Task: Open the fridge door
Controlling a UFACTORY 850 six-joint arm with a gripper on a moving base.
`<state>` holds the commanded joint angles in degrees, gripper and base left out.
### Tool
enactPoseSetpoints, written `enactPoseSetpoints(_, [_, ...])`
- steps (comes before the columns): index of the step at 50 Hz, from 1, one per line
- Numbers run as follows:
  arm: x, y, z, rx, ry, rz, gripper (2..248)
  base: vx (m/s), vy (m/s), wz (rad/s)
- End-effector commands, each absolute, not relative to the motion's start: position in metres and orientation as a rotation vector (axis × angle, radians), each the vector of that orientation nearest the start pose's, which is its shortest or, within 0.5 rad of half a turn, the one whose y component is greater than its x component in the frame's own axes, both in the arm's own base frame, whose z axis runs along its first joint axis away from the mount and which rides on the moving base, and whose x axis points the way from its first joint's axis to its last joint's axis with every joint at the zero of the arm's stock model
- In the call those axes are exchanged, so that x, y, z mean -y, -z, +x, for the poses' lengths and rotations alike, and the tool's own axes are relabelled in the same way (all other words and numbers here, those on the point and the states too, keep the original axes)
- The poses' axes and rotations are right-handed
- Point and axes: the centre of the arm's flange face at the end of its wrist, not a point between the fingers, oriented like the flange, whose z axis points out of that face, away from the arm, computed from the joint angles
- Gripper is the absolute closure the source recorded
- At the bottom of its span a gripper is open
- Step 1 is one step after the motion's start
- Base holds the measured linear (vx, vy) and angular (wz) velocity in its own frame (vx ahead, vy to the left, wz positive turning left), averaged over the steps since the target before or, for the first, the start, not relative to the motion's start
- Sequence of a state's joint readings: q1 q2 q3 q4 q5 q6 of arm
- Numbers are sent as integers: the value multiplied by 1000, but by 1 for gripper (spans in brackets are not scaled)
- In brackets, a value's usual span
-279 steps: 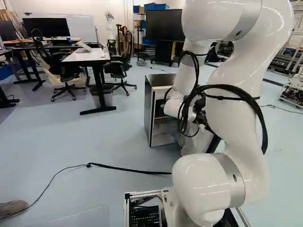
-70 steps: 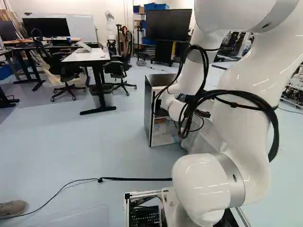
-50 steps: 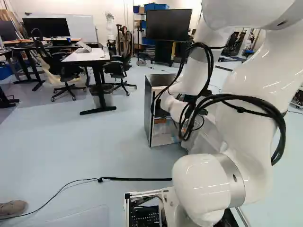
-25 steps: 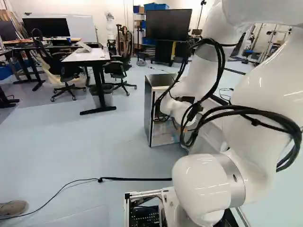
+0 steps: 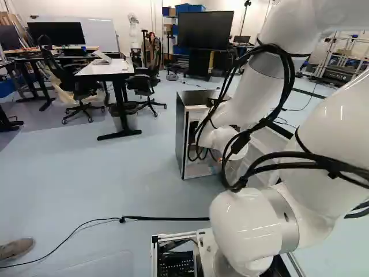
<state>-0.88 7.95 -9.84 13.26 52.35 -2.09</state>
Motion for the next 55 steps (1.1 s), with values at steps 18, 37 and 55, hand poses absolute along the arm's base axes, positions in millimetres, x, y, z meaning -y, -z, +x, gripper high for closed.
enactPoseSetpoints(18, [11, -363, 287, -170, 1839, -2601, 3, 0, 0, 0])
enactPoseSetpoints(37, [4, -365, 276, -59, 1830, -2573, 3, 0, 0, 0])
enactPoseSetpoints(55, [0, -366, 271, -7, 1825, -2559, 3, 0, 0, 0])
